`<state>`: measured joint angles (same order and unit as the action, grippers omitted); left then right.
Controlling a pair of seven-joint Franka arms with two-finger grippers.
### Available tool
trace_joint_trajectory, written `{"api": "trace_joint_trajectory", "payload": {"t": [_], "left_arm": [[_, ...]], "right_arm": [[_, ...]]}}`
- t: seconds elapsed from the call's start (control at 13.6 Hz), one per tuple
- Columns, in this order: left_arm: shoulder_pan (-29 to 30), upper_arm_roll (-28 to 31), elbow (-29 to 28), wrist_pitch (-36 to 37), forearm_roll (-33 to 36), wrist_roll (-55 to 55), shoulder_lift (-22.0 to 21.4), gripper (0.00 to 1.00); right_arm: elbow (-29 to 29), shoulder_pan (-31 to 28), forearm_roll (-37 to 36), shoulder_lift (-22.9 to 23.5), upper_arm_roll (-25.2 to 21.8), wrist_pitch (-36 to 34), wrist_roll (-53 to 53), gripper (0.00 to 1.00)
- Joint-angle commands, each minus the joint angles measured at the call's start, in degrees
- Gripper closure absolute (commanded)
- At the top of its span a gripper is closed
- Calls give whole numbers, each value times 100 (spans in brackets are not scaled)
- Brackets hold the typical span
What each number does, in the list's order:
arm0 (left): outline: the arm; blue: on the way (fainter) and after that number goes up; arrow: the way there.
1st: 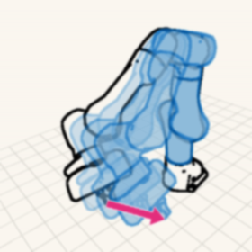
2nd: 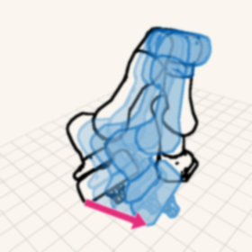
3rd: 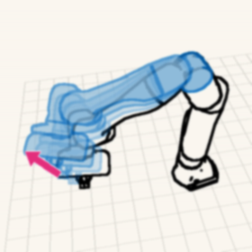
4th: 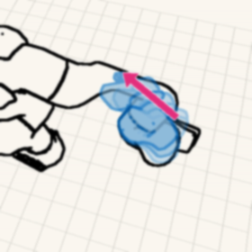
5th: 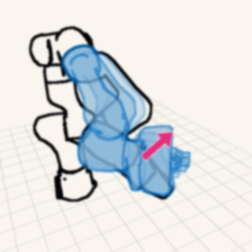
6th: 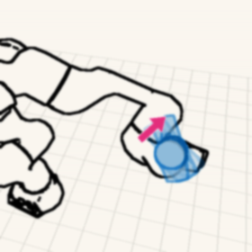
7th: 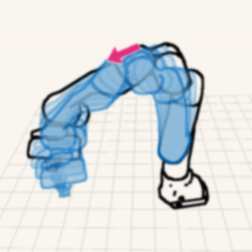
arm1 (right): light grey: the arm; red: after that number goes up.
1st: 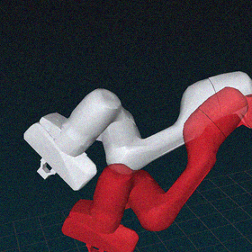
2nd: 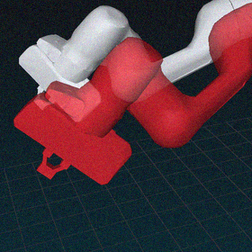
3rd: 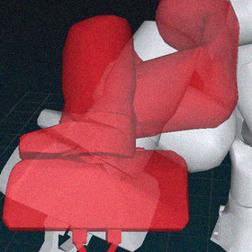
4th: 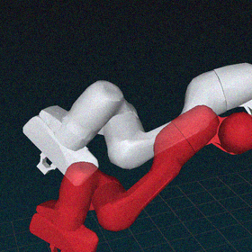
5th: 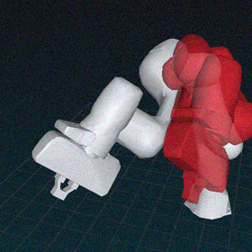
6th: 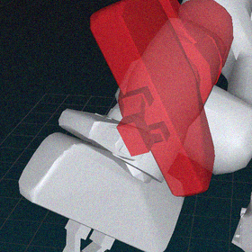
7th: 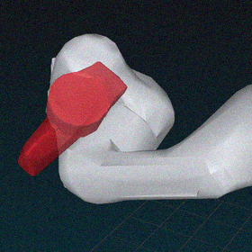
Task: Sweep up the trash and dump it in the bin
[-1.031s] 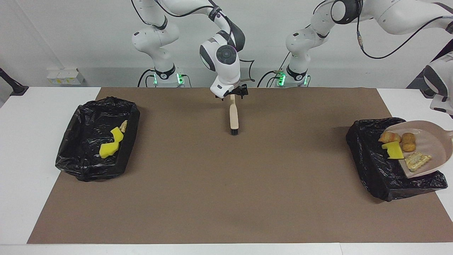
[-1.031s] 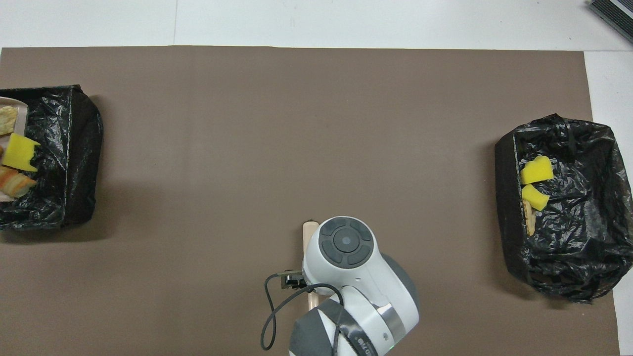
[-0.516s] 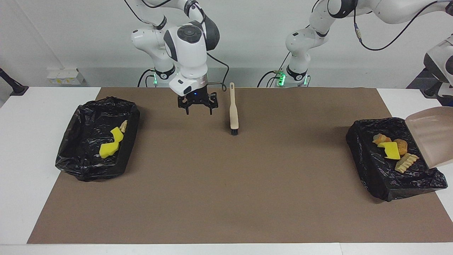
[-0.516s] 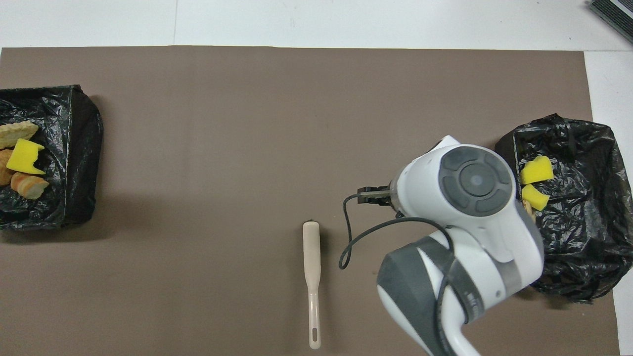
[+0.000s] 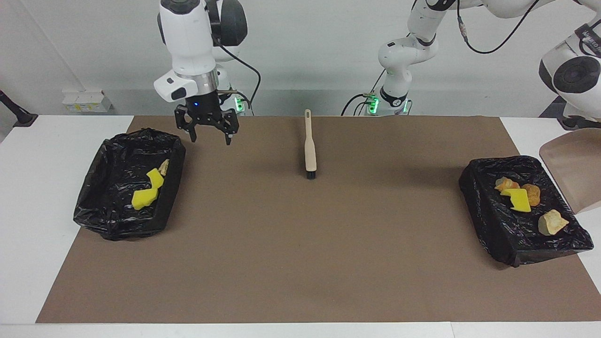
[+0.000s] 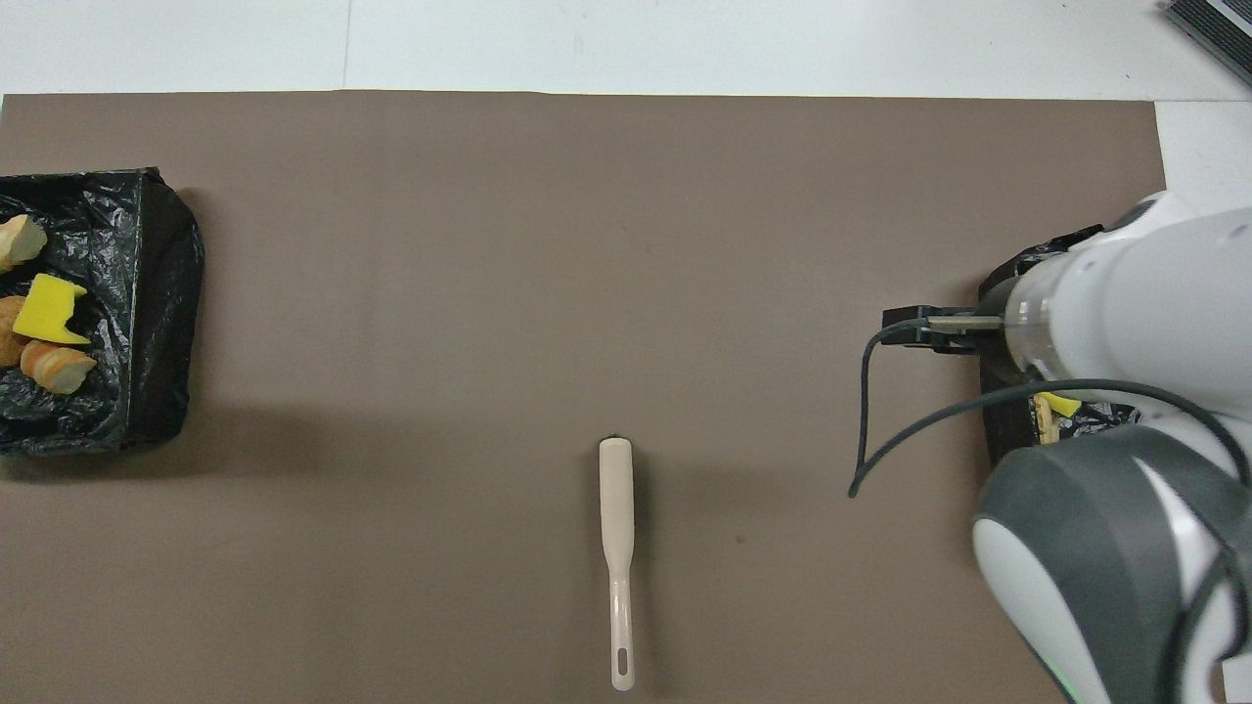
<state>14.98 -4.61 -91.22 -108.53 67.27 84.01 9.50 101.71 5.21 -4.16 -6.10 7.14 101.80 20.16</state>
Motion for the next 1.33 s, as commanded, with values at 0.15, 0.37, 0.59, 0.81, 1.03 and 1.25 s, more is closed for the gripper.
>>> {"api": "trace_joint_trajectory", "payload": {"t": [0.15, 0.37, 0.59, 0.81, 1.03, 1.25], "left_arm": [[-468, 21, -423, 420, -151, -516, -335, 100], [-802, 21, -414, 736, -1256, -500, -335, 100], [-935, 13, -423, 894, -2399, -508, -335, 100], [-944, 21, -598, 1088, -3857, -875, -457, 100], [-1347, 4, -950, 1236, -4186, -2313, -475, 100], [-2145, 4, -994, 1325, -4880, -4139, -283, 100]], "right_arm": [[-713, -275, -93, -206, -370, -837, -415, 0], [-714, -284, -93, -435, -844, -934, -785, 0], [-714, -275, -76, -480, -1433, -934, -909, 0], [-653, -275, -41, -568, -1619, -961, -1223, 0], [-539, -196, -59, -427, -1558, -1356, -2665, 0], [-600, -214, -14, -137, -1567, -1295, -2649, 0]]}}
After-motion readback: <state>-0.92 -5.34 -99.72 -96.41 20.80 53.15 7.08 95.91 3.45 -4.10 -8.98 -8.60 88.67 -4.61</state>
